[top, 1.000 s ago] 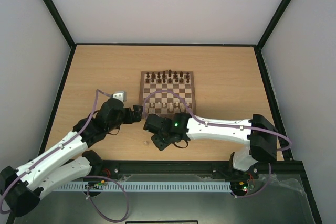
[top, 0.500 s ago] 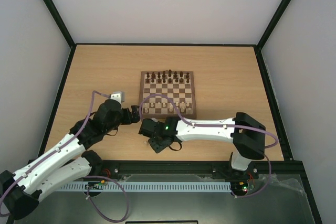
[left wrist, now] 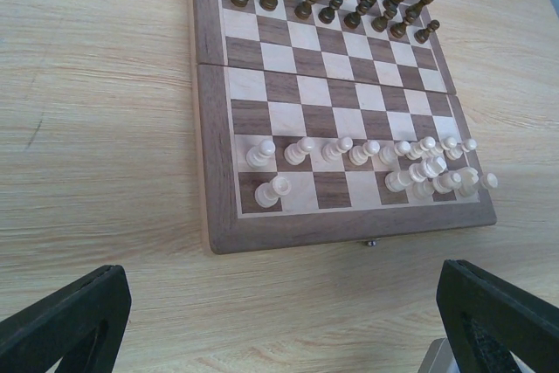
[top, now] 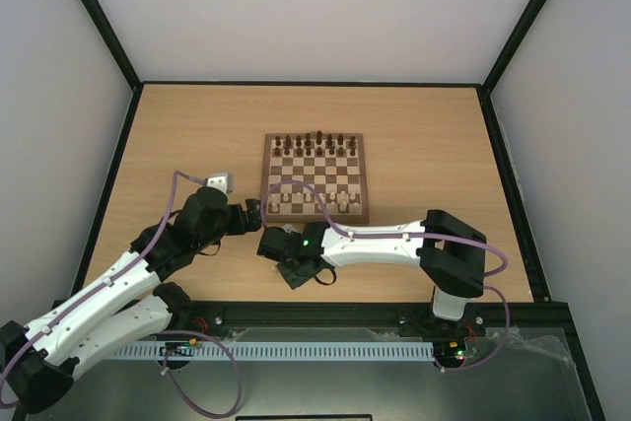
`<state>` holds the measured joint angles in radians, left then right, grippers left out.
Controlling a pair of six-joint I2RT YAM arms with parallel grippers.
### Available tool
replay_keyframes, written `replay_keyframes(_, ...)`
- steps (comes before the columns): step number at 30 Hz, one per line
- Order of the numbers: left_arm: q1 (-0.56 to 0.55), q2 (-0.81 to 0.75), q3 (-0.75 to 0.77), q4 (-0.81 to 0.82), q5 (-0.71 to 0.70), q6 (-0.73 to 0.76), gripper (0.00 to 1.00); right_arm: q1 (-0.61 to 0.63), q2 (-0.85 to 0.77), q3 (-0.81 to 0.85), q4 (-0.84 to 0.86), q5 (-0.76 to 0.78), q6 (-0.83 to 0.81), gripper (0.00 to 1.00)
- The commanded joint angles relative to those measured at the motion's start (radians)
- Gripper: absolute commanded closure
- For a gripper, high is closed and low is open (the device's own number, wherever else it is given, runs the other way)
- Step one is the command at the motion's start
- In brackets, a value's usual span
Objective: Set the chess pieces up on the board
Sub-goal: Adjust the chess piece at the center of the board.
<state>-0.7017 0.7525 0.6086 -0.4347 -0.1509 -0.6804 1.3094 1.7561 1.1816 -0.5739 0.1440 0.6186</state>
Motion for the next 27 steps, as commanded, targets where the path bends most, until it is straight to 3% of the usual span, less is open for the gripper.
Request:
replay_keyframes(1, 0.006, -0.009, 0.029, 0.002, -0.003, 0.002, 0.01, 0.006, 0.02, -0.013, -0.024, 0.036, 0.012, 0.79)
replay_keyframes(27, 0.006, -0.006, 0.028, 0.009, 0.005, 0.0, 0.01, 0.005, -0.03, -0.009, -0.112, 0.148, 0.049, 0.86)
